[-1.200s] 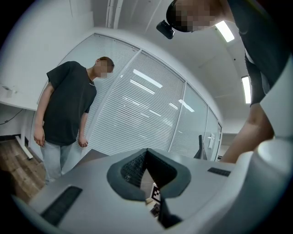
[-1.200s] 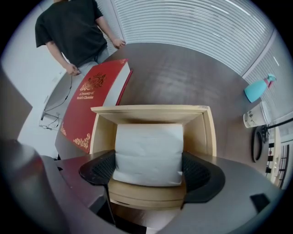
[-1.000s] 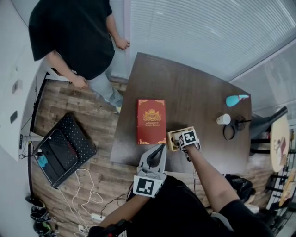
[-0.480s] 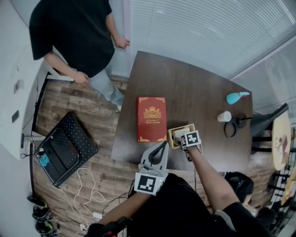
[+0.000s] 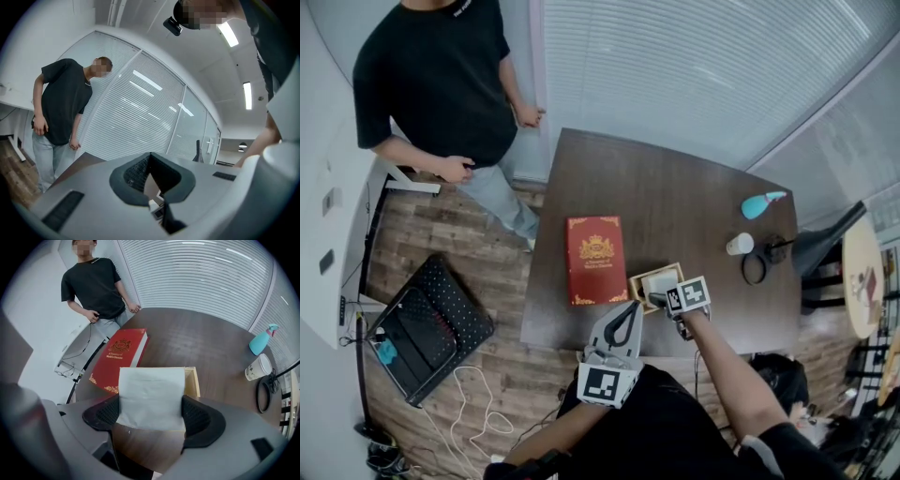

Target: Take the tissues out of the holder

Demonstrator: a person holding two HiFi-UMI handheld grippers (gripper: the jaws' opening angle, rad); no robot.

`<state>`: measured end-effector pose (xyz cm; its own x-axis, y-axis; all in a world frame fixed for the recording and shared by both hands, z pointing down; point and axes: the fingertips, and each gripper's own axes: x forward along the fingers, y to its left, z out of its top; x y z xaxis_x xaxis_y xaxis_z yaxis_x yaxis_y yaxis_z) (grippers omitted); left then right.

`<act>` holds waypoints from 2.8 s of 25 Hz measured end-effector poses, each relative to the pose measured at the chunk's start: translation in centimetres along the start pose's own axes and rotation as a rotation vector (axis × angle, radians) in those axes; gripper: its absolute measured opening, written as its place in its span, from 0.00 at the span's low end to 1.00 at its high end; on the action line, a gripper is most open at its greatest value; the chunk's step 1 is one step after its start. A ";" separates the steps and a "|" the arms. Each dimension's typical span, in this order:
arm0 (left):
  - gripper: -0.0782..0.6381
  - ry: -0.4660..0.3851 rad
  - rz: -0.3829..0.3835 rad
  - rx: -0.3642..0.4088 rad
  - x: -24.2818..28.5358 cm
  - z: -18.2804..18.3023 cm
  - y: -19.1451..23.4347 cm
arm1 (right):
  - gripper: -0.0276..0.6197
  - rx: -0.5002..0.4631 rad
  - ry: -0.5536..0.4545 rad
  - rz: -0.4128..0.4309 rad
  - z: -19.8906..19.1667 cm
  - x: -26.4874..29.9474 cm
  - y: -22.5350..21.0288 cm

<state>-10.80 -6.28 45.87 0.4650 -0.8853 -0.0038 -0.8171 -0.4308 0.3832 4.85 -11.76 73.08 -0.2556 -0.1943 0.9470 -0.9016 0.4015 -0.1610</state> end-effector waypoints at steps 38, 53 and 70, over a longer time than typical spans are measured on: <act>0.11 0.030 -0.011 0.056 7.7 -4.7 -12.6 | 0.69 0.041 -0.085 0.099 -2.5 -6.0 -11.7; 0.11 0.041 0.055 0.118 12.5 -7.1 -16.5 | 0.69 0.089 -0.050 0.104 -5.5 -3.6 -20.7; 0.11 0.061 0.153 0.136 14.0 -9.4 -17.3 | 0.69 0.055 0.014 0.072 -6.8 -0.4 -26.5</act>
<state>13.07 -9.59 47.86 0.3480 -0.9318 0.1028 -0.9164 -0.3150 0.2468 31.21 -16.30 78.89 -0.3158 -0.1538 0.9363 -0.8990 0.3641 -0.2434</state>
